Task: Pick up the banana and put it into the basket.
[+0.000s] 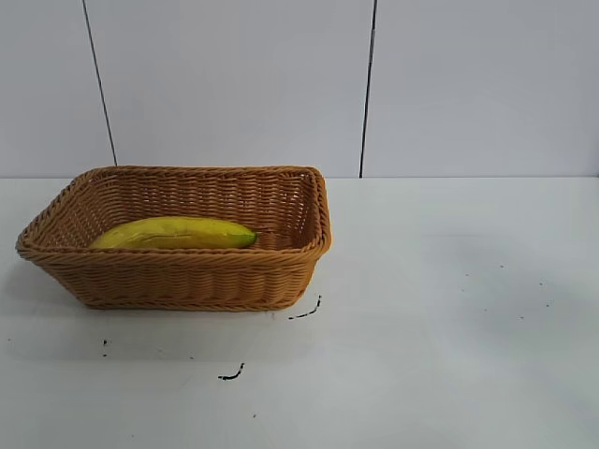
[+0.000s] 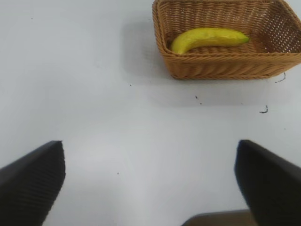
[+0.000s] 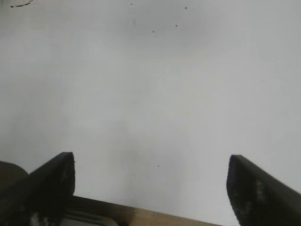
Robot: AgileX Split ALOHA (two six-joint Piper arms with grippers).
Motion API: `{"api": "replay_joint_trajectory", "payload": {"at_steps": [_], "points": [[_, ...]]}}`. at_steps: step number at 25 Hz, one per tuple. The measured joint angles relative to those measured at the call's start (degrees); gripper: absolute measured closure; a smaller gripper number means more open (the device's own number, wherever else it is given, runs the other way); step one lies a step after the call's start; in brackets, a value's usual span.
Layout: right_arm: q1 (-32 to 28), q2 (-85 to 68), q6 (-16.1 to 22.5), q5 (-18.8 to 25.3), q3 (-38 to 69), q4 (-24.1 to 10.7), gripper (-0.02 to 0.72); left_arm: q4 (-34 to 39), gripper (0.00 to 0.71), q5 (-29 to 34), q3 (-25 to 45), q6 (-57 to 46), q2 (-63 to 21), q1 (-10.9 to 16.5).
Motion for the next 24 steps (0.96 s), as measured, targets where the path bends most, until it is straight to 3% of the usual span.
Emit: {"api": "replay_joint_trajectory", "payload": {"at_steps": [8, 24], "points": [[0.0, -11.62, 0.2, -0.08, 0.11, -0.3, 0.074, -0.02, 0.015, 0.0, 0.0, 0.0, 0.0, 0.0], [0.0, -11.97, 0.2, -0.07, 0.11, -0.54, 0.074, -0.02, 0.015, 0.0, 0.0, 0.0, 0.0, 0.0]]}}
